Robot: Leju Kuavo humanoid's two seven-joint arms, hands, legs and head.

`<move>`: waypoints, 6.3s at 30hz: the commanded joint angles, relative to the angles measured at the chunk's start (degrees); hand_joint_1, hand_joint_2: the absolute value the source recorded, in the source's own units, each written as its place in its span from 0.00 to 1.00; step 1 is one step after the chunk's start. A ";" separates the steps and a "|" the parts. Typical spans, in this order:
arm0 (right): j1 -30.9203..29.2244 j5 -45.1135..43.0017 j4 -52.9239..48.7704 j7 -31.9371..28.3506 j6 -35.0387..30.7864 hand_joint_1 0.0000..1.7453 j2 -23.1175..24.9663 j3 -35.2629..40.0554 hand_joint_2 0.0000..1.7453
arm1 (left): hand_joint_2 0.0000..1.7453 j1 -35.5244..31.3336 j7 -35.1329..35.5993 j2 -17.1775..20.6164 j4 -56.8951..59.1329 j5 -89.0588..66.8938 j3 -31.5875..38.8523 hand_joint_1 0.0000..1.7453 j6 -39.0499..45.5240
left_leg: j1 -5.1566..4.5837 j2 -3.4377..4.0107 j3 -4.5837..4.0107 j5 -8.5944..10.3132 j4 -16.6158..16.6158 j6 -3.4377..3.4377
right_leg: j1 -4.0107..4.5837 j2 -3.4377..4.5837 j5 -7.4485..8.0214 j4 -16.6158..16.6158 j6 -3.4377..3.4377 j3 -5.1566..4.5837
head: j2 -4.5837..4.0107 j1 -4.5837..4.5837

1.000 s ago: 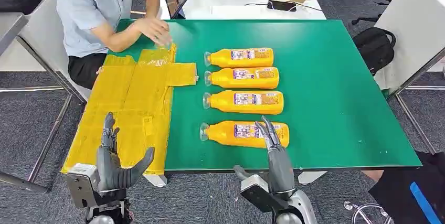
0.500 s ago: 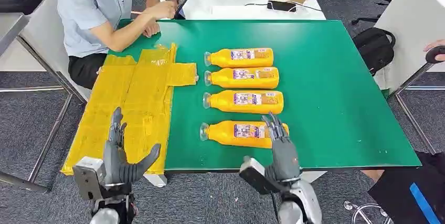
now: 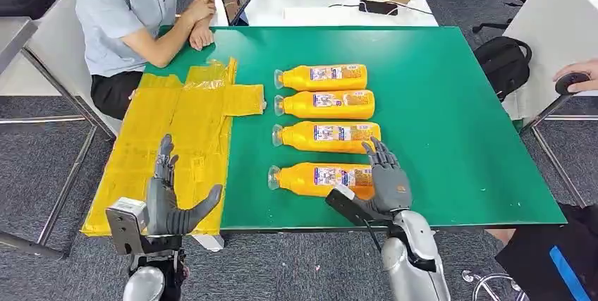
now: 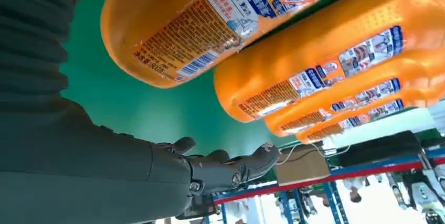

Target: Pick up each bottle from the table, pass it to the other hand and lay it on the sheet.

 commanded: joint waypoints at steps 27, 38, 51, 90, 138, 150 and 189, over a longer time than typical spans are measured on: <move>-22.50 13.61 45.66 11.64 3.16 0.00 -5.20 3.09 1.00 | 1.00 -3.24 0.46 0.30 4.61 1.35 1.72 0.00 -1.94 | 0.03 -0.02 0.60 0.05 -0.11 0.08 | 0.08 -0.11 0.05 -0.17 -0.19 0.51 | 0.00 0.00; -22.55 13.52 48.28 8.20 3.84 0.91 -4.65 4.30 1.00 | 1.00 -3.58 0.37 0.30 4.70 1.51 1.53 0.00 -2.10 | 0.04 -0.01 1.08 0.05 -0.11 0.05 | 0.08 -0.07 0.13 -0.17 -0.30 0.94 | 0.00 0.00; -16.70 6.83 42.42 -2.99 -0.36 1.00 -4.15 5.15 1.00 | 1.00 -3.44 0.43 0.30 3.37 1.91 0.83 0.00 -2.36 | 0.08 0.01 1.25 0.03 -0.15 0.04 | 0.14 -0.04 0.15 -0.23 -0.34 1.05 | 0.00 0.02; -12.86 -7.26 33.46 -8.70 0.98 1.00 -3.27 0.66 1.00 | 1.00 -3.10 -0.55 0.30 1.54 4.20 1.96 0.00 -2.08 | 0.03 0.06 0.94 -0.04 -0.05 0.01 | 0.07 0.10 0.10 -0.09 -0.26 0.81 | 0.00 0.00; 1.10 -32.44 -9.93 -17.95 5.90 0.89 6.52 0.78 1.00 | 1.00 -0.35 2.03 1.05 6.60 2.45 -8.15 0.00 -11.93 | -0.04 -0.12 0.26 -0.03 -0.07 0.09 | 0.00 -0.09 -0.05 -0.06 -0.13 0.29 | 0.00 0.04; 1.10 -32.44 -9.93 -17.95 5.90 0.89 6.52 0.78 1.00 | 1.00 -0.35 2.03 1.05 6.60 2.45 -8.15 0.00 -11.93 | -0.03 -0.11 0.26 -0.03 -0.07 0.09 | 0.01 -0.09 -0.04 -0.06 -0.15 0.29 | 0.00 0.07; -4.62 -16.04 22.40 -18.56 -4.25 0.98 7.90 25.83 1.00 | 1.00 -2.79 0.79 3.16 12.45 24.49 -15.13 0.00 -26.99 | 0.01 -0.13 0.19 0.00 -0.08 0.03 | 0.04 -0.14 -0.07 -0.06 -0.14 0.25 | 0.00 0.02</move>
